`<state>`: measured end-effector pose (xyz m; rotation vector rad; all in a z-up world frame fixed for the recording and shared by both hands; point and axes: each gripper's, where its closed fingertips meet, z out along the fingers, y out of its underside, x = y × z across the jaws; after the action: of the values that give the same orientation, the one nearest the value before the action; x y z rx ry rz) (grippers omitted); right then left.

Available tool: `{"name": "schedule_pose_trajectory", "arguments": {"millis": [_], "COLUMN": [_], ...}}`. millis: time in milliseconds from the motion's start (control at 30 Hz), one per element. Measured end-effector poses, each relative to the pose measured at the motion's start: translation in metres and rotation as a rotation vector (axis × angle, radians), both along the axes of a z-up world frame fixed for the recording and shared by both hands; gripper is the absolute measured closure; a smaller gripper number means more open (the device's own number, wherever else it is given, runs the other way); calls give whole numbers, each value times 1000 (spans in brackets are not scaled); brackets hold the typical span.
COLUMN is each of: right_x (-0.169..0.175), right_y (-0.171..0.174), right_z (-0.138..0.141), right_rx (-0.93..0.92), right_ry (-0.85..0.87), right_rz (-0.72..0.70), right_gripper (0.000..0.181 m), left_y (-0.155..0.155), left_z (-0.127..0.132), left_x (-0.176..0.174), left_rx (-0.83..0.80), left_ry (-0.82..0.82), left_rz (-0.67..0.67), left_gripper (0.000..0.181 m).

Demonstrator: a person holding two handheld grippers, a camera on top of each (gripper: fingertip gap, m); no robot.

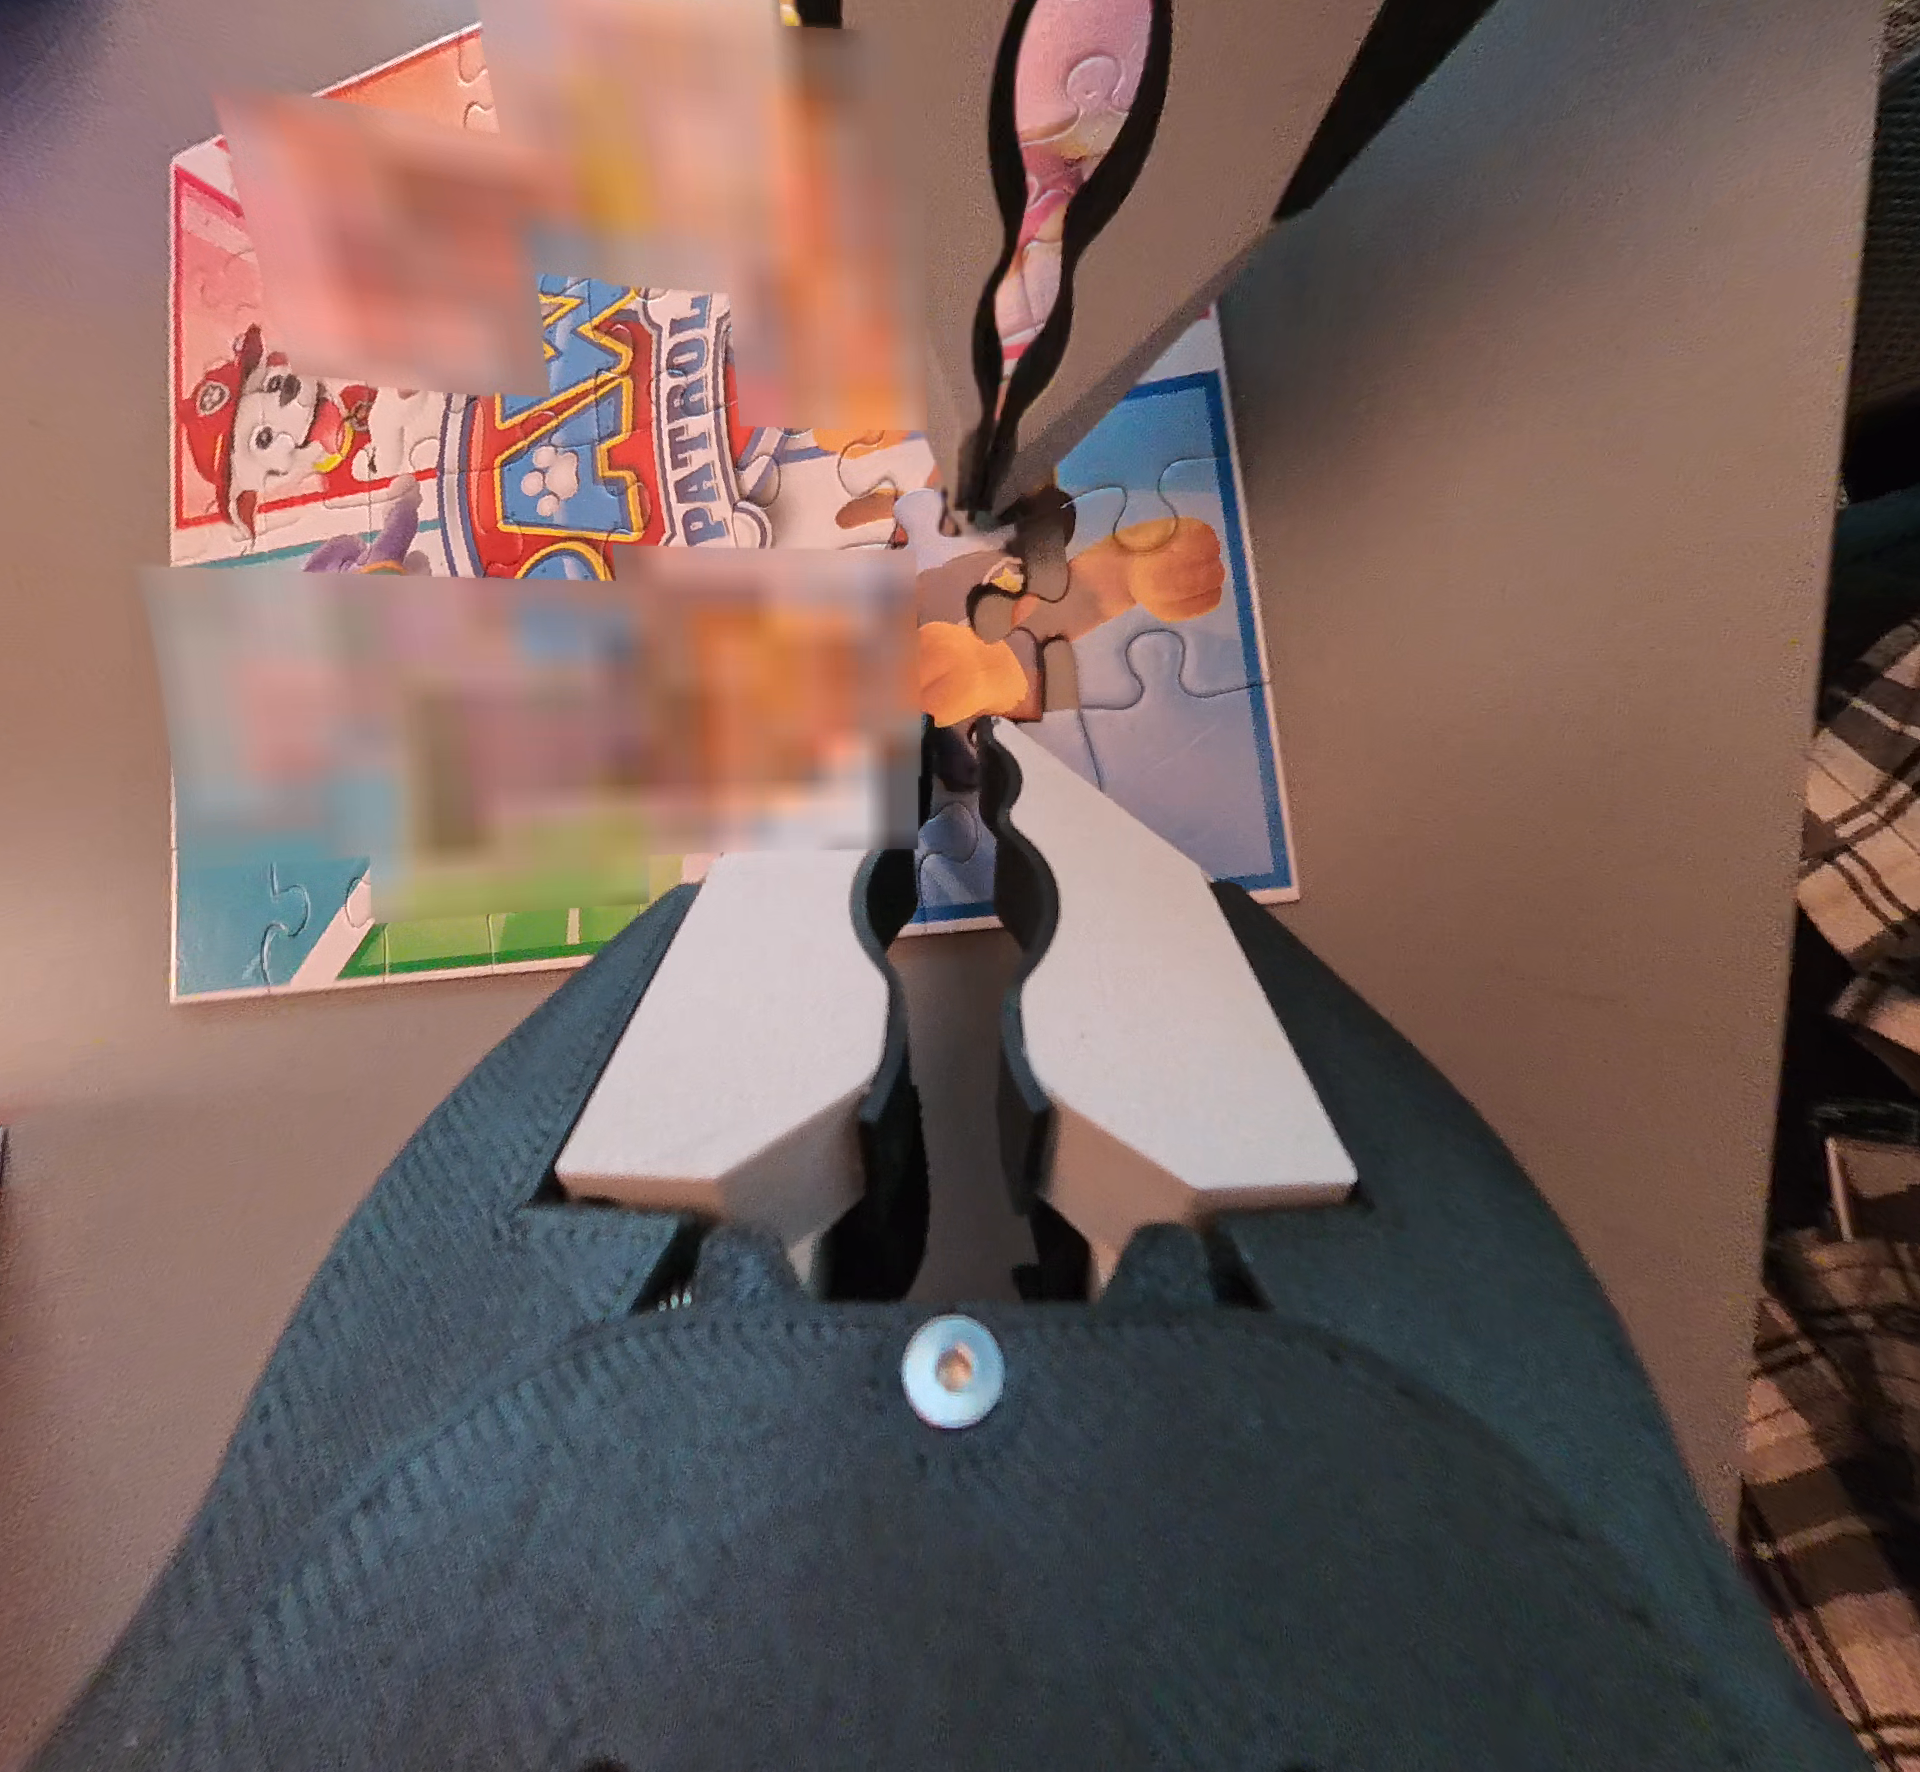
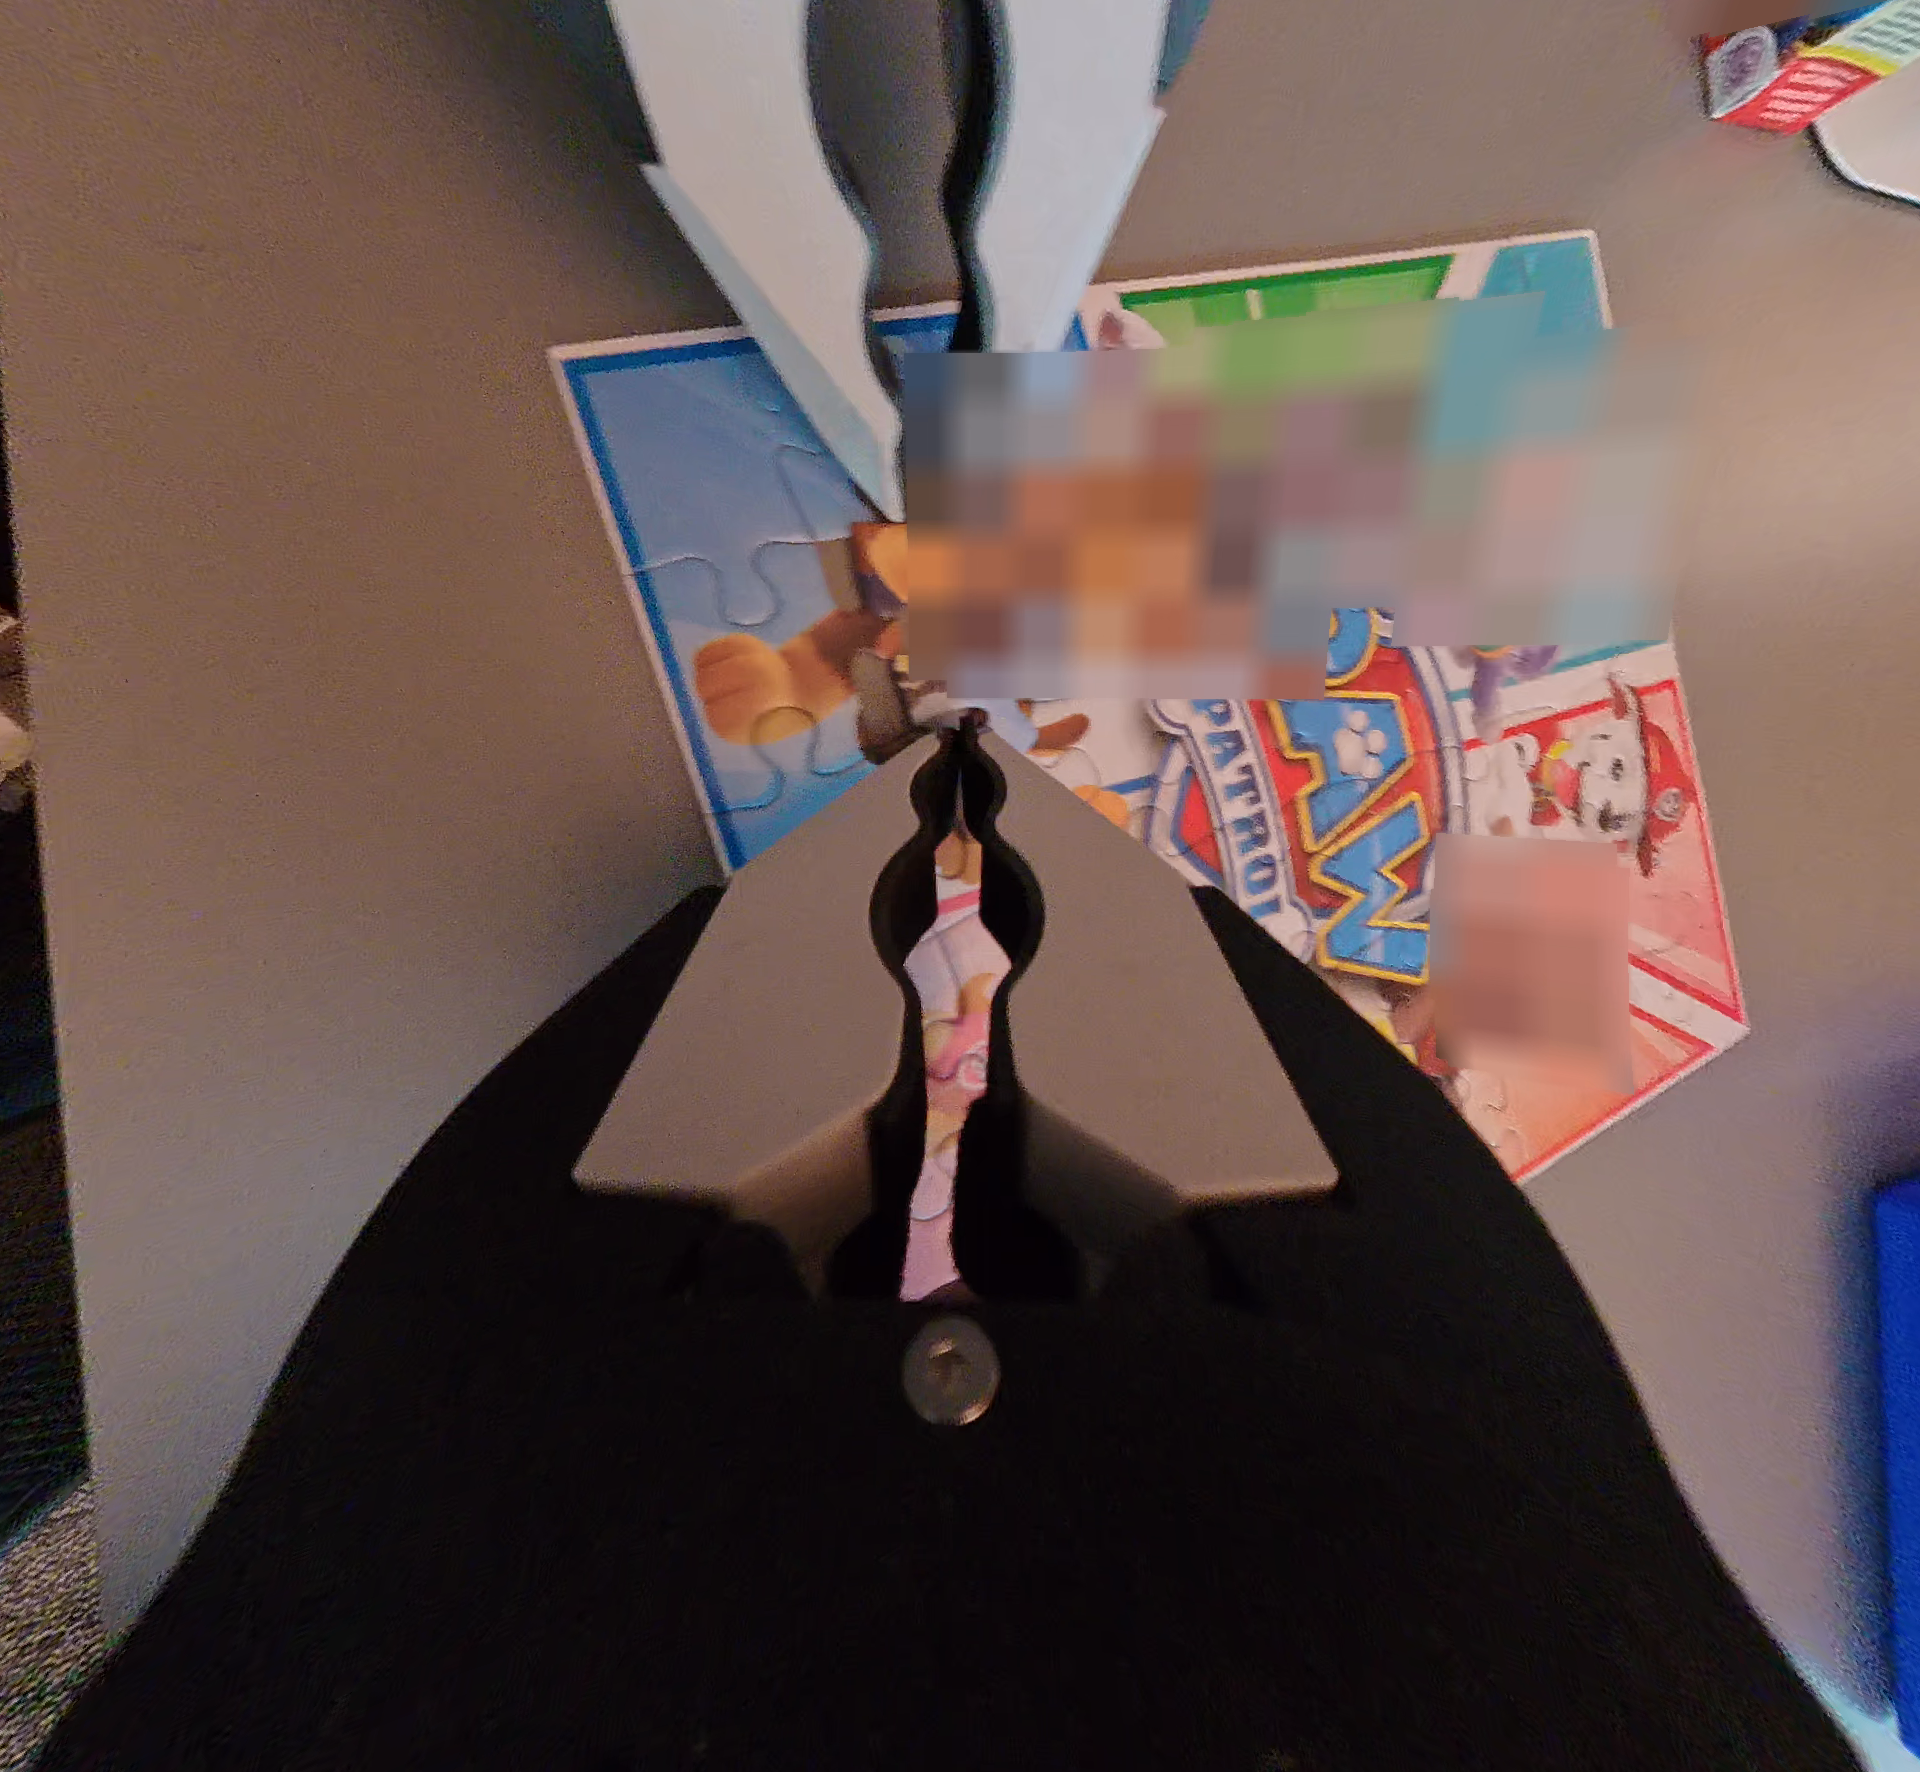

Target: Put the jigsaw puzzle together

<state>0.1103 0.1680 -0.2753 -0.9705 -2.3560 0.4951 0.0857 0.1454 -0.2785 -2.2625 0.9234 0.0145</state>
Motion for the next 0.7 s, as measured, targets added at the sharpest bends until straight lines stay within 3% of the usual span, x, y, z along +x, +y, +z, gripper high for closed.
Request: {"name": "schedule_pose_trajectory", "arguments": {"millis": [167,267,700], "right_x": [-4,-9,-9], "right_y": [10,20,9], "right_z": [6,1,0], "right_rx": [-39,-39,-154], "right_ry": [38,27,-8], "right_rz": [-73,-111,-89], "right_gripper": [180,169,181], "left_y": [6,9,36], "left_z": [0,0,1], "left_x": [-4,-7,-24], "left_rx": [-14,-21,-32], "left_ry": [-2,-15,2], "left_rz": [2,16,66], "left_gripper": [175,175,179]}}
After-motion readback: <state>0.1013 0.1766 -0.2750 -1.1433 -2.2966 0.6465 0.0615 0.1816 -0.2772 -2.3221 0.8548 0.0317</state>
